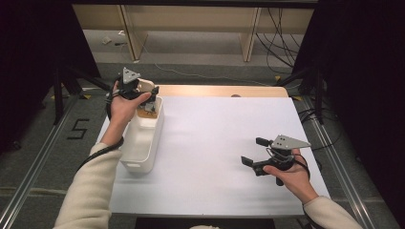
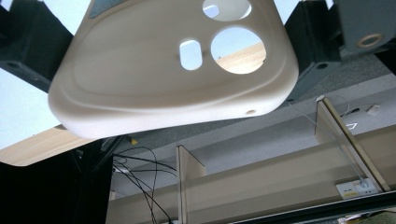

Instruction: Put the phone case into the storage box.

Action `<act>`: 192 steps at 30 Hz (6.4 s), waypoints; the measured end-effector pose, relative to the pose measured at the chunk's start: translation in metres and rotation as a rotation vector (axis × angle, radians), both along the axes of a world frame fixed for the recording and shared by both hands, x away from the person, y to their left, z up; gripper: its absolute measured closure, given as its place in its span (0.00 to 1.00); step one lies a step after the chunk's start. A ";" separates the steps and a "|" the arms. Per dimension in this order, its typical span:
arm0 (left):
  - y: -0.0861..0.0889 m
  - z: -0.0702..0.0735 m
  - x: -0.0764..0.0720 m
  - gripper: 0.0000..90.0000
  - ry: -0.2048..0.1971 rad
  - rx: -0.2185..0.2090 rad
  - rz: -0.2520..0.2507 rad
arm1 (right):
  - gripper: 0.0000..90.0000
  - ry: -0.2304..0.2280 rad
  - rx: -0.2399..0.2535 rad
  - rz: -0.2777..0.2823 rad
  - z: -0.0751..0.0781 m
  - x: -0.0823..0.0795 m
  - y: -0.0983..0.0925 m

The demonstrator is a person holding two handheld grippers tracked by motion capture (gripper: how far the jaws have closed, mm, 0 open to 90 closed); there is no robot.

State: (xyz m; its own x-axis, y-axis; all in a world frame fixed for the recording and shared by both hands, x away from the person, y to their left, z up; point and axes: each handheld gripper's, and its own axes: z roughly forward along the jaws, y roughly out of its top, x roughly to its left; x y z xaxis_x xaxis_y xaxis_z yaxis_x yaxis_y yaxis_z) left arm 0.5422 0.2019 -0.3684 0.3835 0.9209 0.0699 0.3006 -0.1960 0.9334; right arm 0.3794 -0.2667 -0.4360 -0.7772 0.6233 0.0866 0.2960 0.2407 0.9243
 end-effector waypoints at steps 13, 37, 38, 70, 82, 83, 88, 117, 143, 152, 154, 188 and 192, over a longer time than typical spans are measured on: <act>0.000 -0.001 0.003 0.10 0.000 -0.002 0.002 | 0.05 0.001 0.001 0.001 0.000 0.000 0.000; -0.001 -0.003 0.010 0.10 0.009 0.002 0.007 | 0.05 0.004 0.002 0.005 0.000 0.000 0.000; -0.001 -0.003 0.010 0.10 0.012 0.004 0.008 | 0.05 0.004 0.002 0.004 -0.001 0.000 0.000; 0.000 -0.010 0.020 0.10 0.037 0.004 0.025 | 0.05 0.006 0.002 0.007 -0.001 0.000 0.001; -0.001 -0.013 0.023 0.10 0.048 0.007 0.027 | 0.05 0.006 0.005 0.008 -0.001 0.000 0.001; -0.001 -0.013 0.024 0.10 0.047 0.006 0.027 | 0.05 0.006 0.005 0.008 -0.001 0.000 0.001; -0.001 -0.013 0.025 0.10 0.051 0.007 0.029 | 0.05 0.007 0.003 0.009 -0.001 0.000 0.001; 0.000 -0.023 0.031 0.09 0.084 0.004 0.042 | 0.05 0.008 0.002 0.010 -0.001 0.000 0.001; 0.001 -0.027 0.035 0.09 0.103 -0.007 0.055 | 0.05 0.009 0.002 0.010 -0.001 0.000 0.001; 0.001 -0.031 0.036 0.08 0.119 -0.003 0.061 | 0.05 0.007 0.004 0.011 -0.001 0.000 0.001; 0.001 -0.032 0.037 0.08 0.122 -0.003 0.063 | 0.05 0.008 0.002 0.011 -0.001 0.000 0.001; -0.004 -0.033 0.043 0.00 0.136 -0.026 0.057 | 0.05 0.011 -0.004 0.013 -0.001 0.000 0.001; -0.005 -0.030 0.043 0.00 0.123 -0.031 0.059 | 0.05 0.010 -0.003 0.013 -0.001 0.000 0.002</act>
